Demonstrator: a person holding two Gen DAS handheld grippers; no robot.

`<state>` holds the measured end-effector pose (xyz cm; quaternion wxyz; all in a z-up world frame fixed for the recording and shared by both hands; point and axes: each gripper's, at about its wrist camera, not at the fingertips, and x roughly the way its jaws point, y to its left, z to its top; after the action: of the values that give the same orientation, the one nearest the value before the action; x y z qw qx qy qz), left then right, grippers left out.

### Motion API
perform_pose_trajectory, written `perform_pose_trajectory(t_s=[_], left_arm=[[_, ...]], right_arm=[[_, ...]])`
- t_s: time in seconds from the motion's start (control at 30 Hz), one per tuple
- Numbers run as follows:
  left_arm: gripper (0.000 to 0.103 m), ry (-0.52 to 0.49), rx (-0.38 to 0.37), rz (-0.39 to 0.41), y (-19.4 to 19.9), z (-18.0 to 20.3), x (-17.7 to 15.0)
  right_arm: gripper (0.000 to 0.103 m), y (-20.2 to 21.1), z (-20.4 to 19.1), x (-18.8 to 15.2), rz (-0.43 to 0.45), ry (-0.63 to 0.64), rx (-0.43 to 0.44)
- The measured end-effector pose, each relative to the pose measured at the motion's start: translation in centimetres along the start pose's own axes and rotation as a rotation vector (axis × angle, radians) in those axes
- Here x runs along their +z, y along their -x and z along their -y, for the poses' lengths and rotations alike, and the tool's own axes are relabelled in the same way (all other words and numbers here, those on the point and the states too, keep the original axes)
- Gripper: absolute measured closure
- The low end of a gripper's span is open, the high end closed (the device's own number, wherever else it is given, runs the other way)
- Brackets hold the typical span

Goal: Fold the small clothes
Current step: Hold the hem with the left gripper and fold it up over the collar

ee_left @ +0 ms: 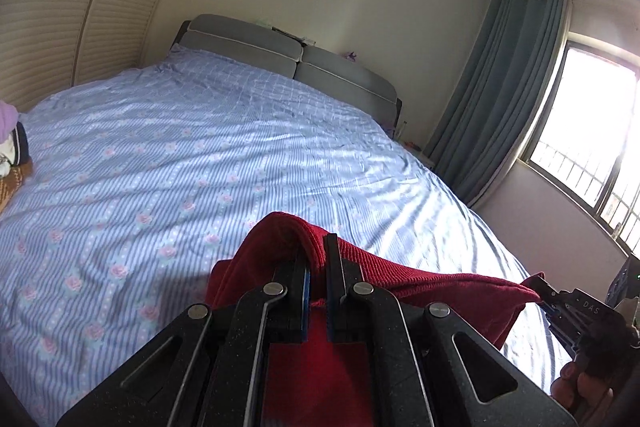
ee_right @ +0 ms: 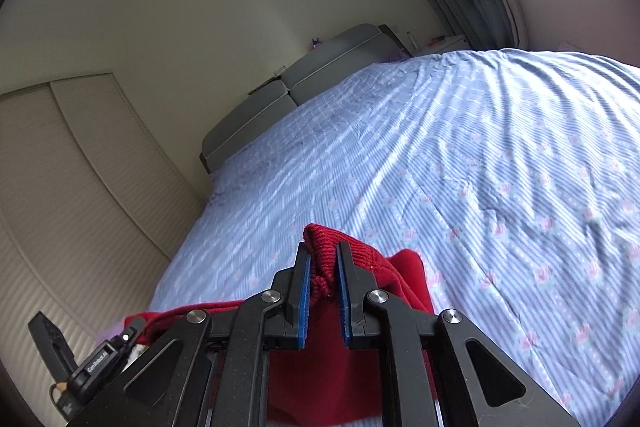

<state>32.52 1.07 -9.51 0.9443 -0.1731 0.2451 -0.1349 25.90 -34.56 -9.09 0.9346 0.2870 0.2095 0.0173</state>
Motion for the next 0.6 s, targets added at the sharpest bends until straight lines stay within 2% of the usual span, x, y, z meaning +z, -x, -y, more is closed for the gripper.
perform_pose_trajectory(t_s=[0.17,0.33,0.6], left_arm=[[0.095,0.002,0.027,-0.053,-5.4,-1.1,0.1],[0.095,-0.007,0.068,-0.102,-9.4,-2.5,-0.9],[0.094,-0.062,0.132,-0.175,-13.3,-3.2,-3.1]], right_arm=[[0.091,-5.6,1.3,1.2,-0.032,-0.019,-0.037],[0.091,-10.6,2.9,0.3,-0.098,-0.017,-0.077],[0.09,-15.2,5.0,-1.5,-0.165,0.012,-0.136]])
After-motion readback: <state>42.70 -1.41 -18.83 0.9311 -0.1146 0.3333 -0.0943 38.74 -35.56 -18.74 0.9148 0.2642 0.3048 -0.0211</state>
